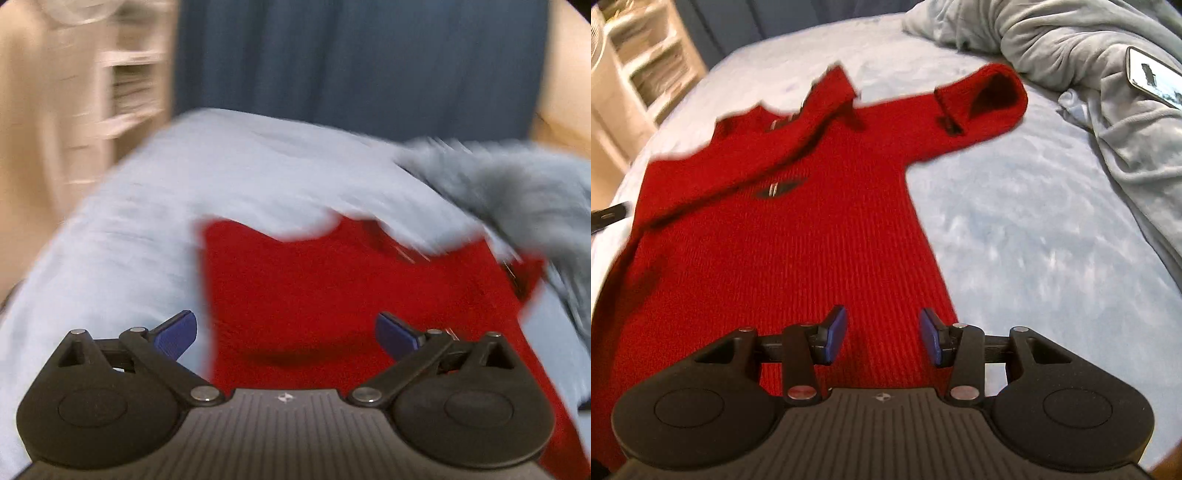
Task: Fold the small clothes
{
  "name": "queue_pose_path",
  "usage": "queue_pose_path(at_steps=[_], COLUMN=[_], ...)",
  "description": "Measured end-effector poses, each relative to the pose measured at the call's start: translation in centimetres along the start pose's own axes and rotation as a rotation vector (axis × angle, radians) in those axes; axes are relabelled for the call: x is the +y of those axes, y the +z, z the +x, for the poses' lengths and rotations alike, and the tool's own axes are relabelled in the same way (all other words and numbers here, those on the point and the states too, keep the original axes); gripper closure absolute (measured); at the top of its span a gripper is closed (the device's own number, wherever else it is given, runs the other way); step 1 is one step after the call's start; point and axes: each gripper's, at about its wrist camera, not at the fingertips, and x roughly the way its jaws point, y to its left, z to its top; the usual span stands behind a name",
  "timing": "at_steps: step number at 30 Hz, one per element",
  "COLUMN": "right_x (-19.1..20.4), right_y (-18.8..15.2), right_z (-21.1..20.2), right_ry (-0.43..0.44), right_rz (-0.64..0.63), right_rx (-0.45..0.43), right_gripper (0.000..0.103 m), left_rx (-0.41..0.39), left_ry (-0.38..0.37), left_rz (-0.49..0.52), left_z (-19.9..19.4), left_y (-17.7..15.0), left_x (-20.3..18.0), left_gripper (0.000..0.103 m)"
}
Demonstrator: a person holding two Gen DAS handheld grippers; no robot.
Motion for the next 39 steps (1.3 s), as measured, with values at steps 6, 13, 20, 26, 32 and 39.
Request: queue_pose_path(at_steps=[6, 13, 20, 26, 32, 39], right_x=[2.3, 5.4, 7.3, 3.6, 3.8, 4.1], right_y=[8.8, 16.1, 14.4, 13.5, 14.5, 13.5], right_z=[7.1, 16.1, 10.3, 14.3, 16.9, 10.7], right_ry=[0.208, 0.059, 0.108, 0.06, 0.11, 0.188], right_rz=[0.191, 0.292, 0.15, 0.297, 0.244, 0.238], right_rx=[-0.141, -0.203, -0.309, -0.193, -0.204, -0.213], right_gripper=[0.057, 0.057, 0.103, 0.073, 0.069, 0.094], left_rx=[0.255, 0.323, 0.292, 0.311, 0.31, 0.301], left_ry=[0.001, -0.045, -0.093, -0.074, -0.092, -0.104], left_rz=[-0.087, -0.099, -0.087, -0.05, -0.056, -0.033], left_z=[7.9, 11.6, 9.6, 10.9, 10.8, 9.1], left_y=[3.7, 2.4, 4.0, 2.9, 2.6, 3.7], left_x=[4.5, 4.4, 6.5, 6.6, 7.4, 8.4], left_gripper=[0.0, 0.067, 0.081, 0.077, 0.077, 0.081])
